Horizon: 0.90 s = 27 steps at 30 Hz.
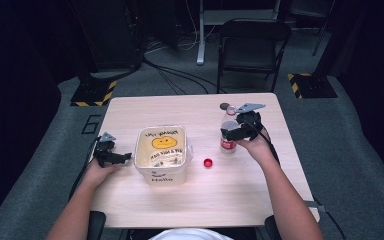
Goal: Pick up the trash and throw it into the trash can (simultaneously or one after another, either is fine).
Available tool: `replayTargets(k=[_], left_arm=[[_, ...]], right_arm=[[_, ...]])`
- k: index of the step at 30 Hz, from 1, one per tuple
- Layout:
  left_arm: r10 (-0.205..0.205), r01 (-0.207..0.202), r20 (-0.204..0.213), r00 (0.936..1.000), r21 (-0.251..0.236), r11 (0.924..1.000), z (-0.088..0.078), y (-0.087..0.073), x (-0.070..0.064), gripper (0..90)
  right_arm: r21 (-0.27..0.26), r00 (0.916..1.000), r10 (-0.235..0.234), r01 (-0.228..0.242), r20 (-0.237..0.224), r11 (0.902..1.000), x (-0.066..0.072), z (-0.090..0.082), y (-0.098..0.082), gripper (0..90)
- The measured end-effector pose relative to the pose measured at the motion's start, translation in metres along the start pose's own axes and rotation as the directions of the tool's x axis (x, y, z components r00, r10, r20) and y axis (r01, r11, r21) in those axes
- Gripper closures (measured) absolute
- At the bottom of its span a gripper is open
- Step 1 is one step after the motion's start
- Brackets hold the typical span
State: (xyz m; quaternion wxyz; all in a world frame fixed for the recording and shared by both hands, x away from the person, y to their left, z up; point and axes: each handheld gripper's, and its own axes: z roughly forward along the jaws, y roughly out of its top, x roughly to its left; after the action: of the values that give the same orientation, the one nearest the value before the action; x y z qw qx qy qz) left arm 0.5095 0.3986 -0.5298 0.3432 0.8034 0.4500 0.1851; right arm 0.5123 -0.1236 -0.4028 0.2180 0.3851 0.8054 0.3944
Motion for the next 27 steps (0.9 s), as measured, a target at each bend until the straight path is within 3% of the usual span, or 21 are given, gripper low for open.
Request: replayTargets(k=[1, 2, 3, 5, 27], left_arm=[[0.0, 0.0, 0.0, 1.0, 0.0, 1.0, 0.0, 0.0, 0.0, 0.1], [0.0, 0.0, 0.0, 1.0, 0.0, 1.0, 0.0, 0.0, 0.0, 0.1], [0.0, 0.0, 0.0, 1.0, 0.0, 1.0, 0.0, 0.0, 0.0, 0.1], [0.0, 0.0, 0.0, 1.0, 0.0, 1.0, 0.0, 0.0, 0.0, 0.1], [0.0, 0.0, 0.0, 1.0, 0.0, 1.0, 0.0, 0.0, 0.0, 0.1]], right_arm=[[0.006, 0.9999, -0.009, 0.009, -0.012, 0.9999, 0.0, 0.001, 0.001, 11.9], [0.006, 0.9999, -0.009, 0.009, -0.012, 0.9999, 0.0, 0.001, 0.001, 11.9], [0.01, 0.9988, -0.016, 0.016, -0.046, 0.9998, -0.001, 0.001, 0.001, 23.5], [0.018, 0.9976, -0.027, 0.028, -0.064, 0.9994, -0.001, 0.002, 0.002, 24.6], [-0.001, 0.9944, -0.08, 0.08, -0.07, 0.9968, 0.01, -0.01, 0.014, 25.0]])
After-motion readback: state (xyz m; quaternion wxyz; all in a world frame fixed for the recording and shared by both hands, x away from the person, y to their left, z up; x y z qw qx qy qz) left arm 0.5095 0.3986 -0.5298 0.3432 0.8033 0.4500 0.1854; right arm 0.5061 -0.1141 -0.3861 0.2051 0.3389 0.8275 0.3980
